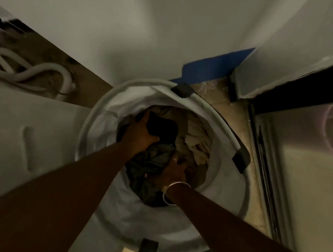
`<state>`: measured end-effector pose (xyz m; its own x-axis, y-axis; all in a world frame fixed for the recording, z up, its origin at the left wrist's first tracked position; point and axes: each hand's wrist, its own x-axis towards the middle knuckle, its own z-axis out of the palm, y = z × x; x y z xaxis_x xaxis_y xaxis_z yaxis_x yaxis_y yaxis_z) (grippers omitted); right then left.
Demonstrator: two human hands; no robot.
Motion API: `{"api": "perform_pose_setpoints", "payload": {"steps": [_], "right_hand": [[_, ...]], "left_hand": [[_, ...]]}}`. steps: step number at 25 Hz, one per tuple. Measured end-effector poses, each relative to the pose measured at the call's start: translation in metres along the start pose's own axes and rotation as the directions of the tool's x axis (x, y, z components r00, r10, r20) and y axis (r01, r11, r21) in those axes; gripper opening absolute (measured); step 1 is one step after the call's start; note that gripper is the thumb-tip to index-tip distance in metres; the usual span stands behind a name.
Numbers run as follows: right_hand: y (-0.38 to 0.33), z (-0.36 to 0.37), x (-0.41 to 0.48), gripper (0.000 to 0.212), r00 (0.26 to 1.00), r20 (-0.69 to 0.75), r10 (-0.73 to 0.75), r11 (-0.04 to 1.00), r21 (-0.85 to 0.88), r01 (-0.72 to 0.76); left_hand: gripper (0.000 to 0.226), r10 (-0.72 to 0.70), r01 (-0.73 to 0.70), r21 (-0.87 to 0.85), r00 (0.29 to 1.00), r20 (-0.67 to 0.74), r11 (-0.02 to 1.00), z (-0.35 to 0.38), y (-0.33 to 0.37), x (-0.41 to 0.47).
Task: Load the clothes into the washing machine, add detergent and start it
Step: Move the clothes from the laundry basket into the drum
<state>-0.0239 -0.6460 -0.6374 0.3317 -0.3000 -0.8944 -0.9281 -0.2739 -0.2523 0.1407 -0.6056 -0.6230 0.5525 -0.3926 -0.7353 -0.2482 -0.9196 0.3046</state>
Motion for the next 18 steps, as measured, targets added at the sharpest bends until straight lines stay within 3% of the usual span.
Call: {"api": "perform_pose_setpoints", "payload": {"steps": [2, 4, 6, 9, 10, 12, 14, 16, 18], "right_hand": [[0.006, 0.012, 0.019, 0.099, 0.991, -0.102, -0.082, 0.996, 0.017, 0.084], [0.011, 0.012, 0.023, 0.068, 0.947, -0.278, -0.163, 0.98, 0.062, 0.187], [0.01, 0.005, 0.015, 0.05, 0.914, -0.353, -0.199, 0.971, 0.053, 0.232], [0.0, -0.009, -0.012, 0.048, 0.901, -0.369, -0.227, 0.94, 0.159, 0.302], [-0.005, -0.018, -0.026, 0.047, 0.888, -0.377, -0.263, 0.919, 0.181, 0.349], [-0.014, -0.035, -0.058, 0.047, 0.849, -0.397, -0.348, 0.876, 0.185, 0.445], [-0.025, -0.057, -0.099, 0.047, 0.82, -0.415, -0.396, 0.838, 0.203, 0.507], [-0.035, -0.078, -0.139, 0.05, 0.81, -0.406, -0.424, 0.825, 0.194, 0.53], [-0.043, -0.098, -0.177, 0.059, 0.795, -0.407, -0.449, 0.821, 0.163, 0.547]], "left_hand": [[0.111, -0.074, 0.073, 0.081, 0.997, 0.005, 0.994, 0.018, -0.003, 0.022], [0.093, -0.119, 0.128, 0.134, 0.99, -0.074, 0.983, 0.035, -0.005, 0.024], [0.067, -0.101, 0.095, -0.043, 0.981, -0.167, 0.994, 0.04, -0.006, 0.015], [0.034, -0.021, 0.015, -0.084, 0.997, -0.071, 0.996, 0.022, -0.013, -0.015], [0.031, -0.023, 0.021, -0.08, 0.999, -0.025, 0.997, 0.009, -0.011, -0.029], [0.045, -0.054, 0.057, -0.106, 0.998, 0.029, 0.993, -0.023, -0.003, -0.061], [0.048, -0.076, 0.076, -0.072, 0.997, 0.001, 0.995, -0.061, 0.011, -0.096], [0.038, -0.073, 0.064, -0.149, 0.996, -0.059, 0.987, -0.099, 0.032, -0.136], [0.042, -0.098, 0.07, -0.223, 0.988, -0.116, 0.972, -0.134, 0.055, -0.182]]}}
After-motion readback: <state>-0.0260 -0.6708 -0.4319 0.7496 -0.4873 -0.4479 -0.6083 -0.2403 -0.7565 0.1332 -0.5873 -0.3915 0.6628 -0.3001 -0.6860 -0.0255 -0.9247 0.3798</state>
